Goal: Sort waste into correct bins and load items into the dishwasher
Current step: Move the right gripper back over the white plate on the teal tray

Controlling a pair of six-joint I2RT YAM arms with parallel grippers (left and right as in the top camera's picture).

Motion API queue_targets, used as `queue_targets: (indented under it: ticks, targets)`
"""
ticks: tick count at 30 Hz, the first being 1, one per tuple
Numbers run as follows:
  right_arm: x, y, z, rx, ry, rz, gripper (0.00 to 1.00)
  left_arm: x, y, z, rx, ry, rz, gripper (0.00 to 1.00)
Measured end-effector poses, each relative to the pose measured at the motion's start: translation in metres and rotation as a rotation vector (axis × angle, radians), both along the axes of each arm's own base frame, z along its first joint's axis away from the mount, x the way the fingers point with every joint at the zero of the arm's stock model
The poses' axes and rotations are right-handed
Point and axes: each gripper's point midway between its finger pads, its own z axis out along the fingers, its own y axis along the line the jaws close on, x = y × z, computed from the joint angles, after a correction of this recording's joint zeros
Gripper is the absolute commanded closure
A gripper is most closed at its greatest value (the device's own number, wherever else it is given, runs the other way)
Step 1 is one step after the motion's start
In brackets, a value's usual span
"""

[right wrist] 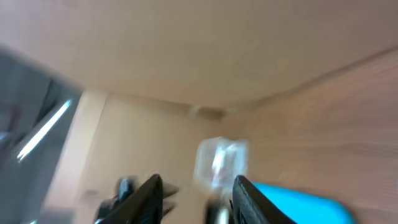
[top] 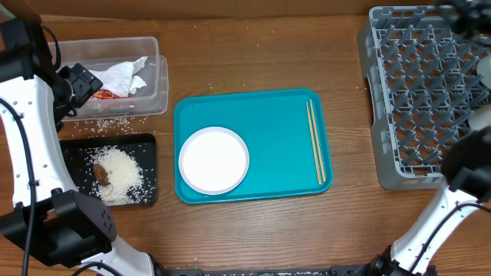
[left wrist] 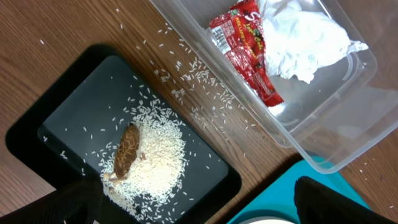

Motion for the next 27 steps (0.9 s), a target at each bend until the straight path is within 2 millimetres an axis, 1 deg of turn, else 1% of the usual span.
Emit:
queue_targets:
  ticks: [2, 4, 5, 6, 9, 10, 11, 12, 14, 15, 16, 17, 19, 21, 25, 26, 27]
  targets:
    - [-0.005, 0.038, -0.001, 0.03, 0.009, 0.093, 0.62, 0.0, 0.0, 0.0, 0.0, 0.0, 0.0, 0.0]
    - [-0.009, 0.073, -0.009, 0.041, 0.071, 0.151, 0.62, 0.0, 0.0, 0.0, 0.0, 0.0, 0.0, 0.0]
    - [-0.011, 0.093, -0.02, 0.018, 0.132, 0.164, 0.63, 0.0, 0.0, 0.0, 0.0, 0.0, 0.0, 0.0]
    - [-0.013, 0.105, -0.03, -0.004, 0.187, 0.166, 0.65, 0.0, 0.0, 0.0, 0.0, 0.0, 0.0, 0.0]
    - [-0.025, 0.143, -0.081, -0.217, 0.4, 0.152, 0.66, 0.0, 0.0, 0.0, 0.0, 0.0, 0.0, 0.0]
    - [-0.033, 0.154, -0.098, -0.306, 0.47, 0.153, 0.66, 0.0, 0.0, 0.0, 0.0, 0.0, 0.0, 0.0]
    - [-0.04, 0.16, -0.111, -0.384, 0.52, 0.155, 0.66, 0.0, 0.0, 0.0, 0.0, 0.0, 0.0, 0.0]
    - [-0.051, 0.169, -0.127, -0.491, 0.576, 0.164, 0.66, 0.0, 0.0, 0.0, 0.0, 0.0, 0.0, 0.0]
    - [-0.068, 0.183, -0.145, -0.646, 0.637, 0.191, 0.62, 0.0, 0.0, 0.0, 0.0, 0.0, 0.0, 0.0]
    - [-0.077, 0.191, -0.151, -0.718, 0.657, 0.212, 0.59, 0.0, 0.0, 0.0, 0.0, 0.0, 0.0, 0.0]
    - [-0.083, 0.2, -0.156, -0.775, 0.659, 0.236, 0.42, 0.0, 0.0, 0.0, 0.0, 0.0, 0.0, 0.0]
    - [-0.089, 0.21, -0.159, -0.823, 0.654, 0.263, 0.0, 0.0, 0.0, 0.0, 0.0, 0.0, 0.0, 0.0]
    - [-0.102, 0.235, -0.163, -0.918, 0.622, 0.328, 0.0, 0.0, 0.0, 0.0, 0.0, 0.0, 0.0, 0.0]
    - [-0.11, 0.263, -0.166, -0.988, 0.562, 0.385, 0.0, 0.0, 0.0, 0.0, 0.0, 0.0, 0.0, 0.0]
    - [-0.126, 0.321, -0.168, -1.064, 0.425, 0.487, 0.0, 0.0, 0.0, 0.0, 0.0, 0.0, 0.0, 0.0]
    - [-0.131, 0.338, -0.168, -1.076, 0.386, 0.512, 0.01, 0.0, 0.0, 0.0, 0.0, 0.0, 0.0, 0.0]
    - [-0.134, 0.347, -0.169, -1.083, 0.366, 0.525, 0.1, 0.0, 0.0, 0.0, 0.0, 0.0, 0.0, 0.0]
